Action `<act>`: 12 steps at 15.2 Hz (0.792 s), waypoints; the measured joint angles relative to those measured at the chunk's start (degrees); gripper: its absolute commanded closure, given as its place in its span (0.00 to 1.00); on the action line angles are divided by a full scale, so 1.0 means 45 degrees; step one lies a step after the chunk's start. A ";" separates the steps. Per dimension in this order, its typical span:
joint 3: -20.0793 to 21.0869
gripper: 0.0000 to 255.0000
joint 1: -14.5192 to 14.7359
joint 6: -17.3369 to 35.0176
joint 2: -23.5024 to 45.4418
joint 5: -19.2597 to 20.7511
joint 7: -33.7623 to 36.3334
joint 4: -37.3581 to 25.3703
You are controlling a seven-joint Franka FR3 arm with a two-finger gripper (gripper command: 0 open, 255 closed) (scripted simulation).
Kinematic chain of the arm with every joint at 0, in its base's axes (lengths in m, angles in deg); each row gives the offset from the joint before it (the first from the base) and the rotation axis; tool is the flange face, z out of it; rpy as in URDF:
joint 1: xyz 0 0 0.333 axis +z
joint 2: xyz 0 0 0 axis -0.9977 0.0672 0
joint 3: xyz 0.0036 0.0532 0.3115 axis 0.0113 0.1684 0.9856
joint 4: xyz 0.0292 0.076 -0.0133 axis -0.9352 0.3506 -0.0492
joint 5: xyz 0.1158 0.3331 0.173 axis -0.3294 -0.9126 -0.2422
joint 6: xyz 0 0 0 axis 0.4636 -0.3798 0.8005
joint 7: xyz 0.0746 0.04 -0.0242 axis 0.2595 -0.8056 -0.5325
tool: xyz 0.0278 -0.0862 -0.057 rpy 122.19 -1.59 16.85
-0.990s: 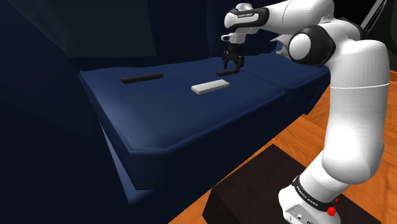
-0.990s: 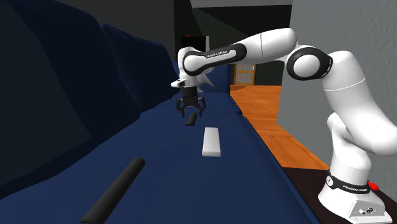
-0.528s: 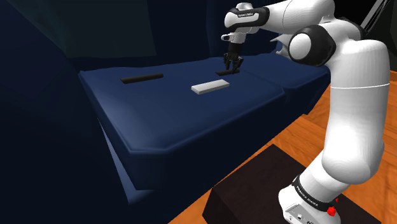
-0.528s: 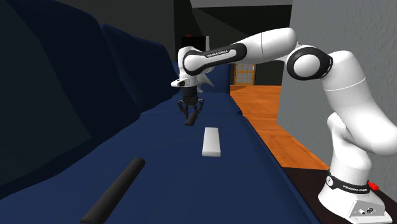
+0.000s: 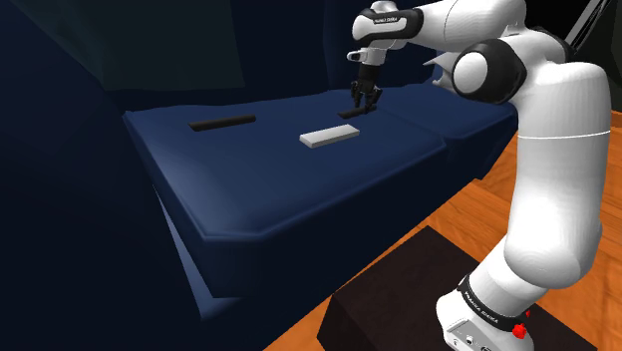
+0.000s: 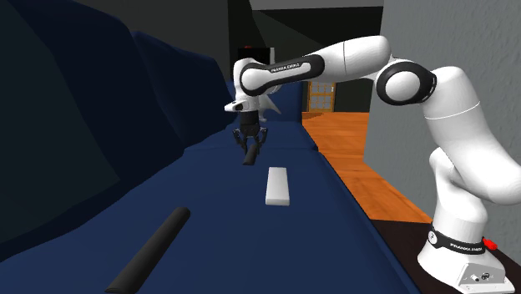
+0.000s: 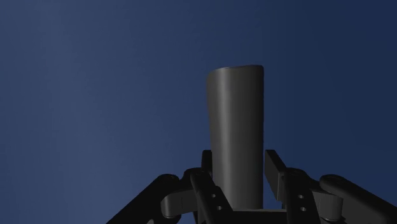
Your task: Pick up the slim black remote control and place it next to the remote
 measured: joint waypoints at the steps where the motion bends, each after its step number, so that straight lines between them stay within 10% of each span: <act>1: 0.0000 1.00 -0.0045 -0.0192 0.0077 -0.0018 -0.0009 -0.0271; 12: -0.0006 1.00 -0.0367 -0.2307 0.0441 -0.0111 0.0021 -0.2763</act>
